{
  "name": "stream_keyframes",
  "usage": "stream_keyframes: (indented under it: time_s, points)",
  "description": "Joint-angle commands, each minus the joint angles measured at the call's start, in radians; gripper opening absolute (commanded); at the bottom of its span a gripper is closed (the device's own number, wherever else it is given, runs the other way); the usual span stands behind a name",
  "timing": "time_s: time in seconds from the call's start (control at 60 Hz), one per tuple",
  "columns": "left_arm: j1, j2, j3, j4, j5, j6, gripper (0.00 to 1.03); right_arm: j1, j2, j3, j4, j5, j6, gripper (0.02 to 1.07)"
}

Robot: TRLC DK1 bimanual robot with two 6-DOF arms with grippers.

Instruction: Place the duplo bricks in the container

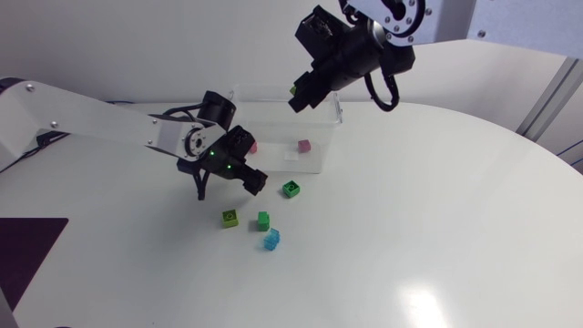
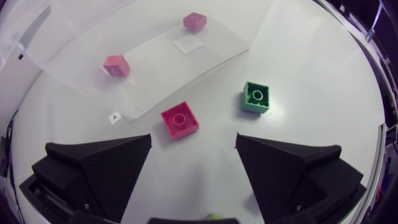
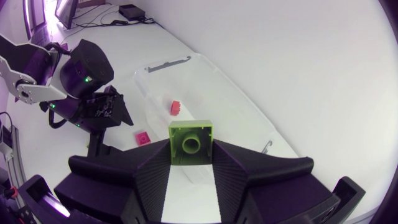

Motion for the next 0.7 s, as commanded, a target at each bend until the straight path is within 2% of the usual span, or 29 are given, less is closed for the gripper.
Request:
stream_keyframes:
  time_s: [0.0, 0.367, 0.45, 0.567, 0.65, 0.683]
  points:
    - [-0.013, 0.062, 0.045, 0.008, -0.026, -0.064, 0.94, -0.014, 0.035, 0.037, 0.012, -0.004, 0.035, 0.25]
    - [-0.011, 0.172, 0.134, 0.021, -0.075, -0.167, 0.91, -0.043, 0.101, 0.094, 0.039, -0.003, 0.051, 0.25]
    - [-0.013, 0.186, 0.142, 0.028, -0.08, -0.177, 0.87, -0.052, 0.114, 0.105, 0.052, -0.003, 0.058, 0.25]
    - [-0.028, 0.204, 0.154, 0.035, -0.087, -0.19, 0.75, -0.066, 0.138, 0.131, 0.062, -0.001, 0.061, 0.25]
    - [-0.033, 0.218, 0.157, 0.035, -0.087, -0.196, 0.57, -0.076, 0.166, 0.154, 0.066, -0.001, 0.064, 0.25]
    - [-0.034, 0.223, 0.157, 0.035, -0.087, -0.196, 0.47, -0.08, 0.178, 0.163, 0.066, -0.001, 0.065, 0.25]
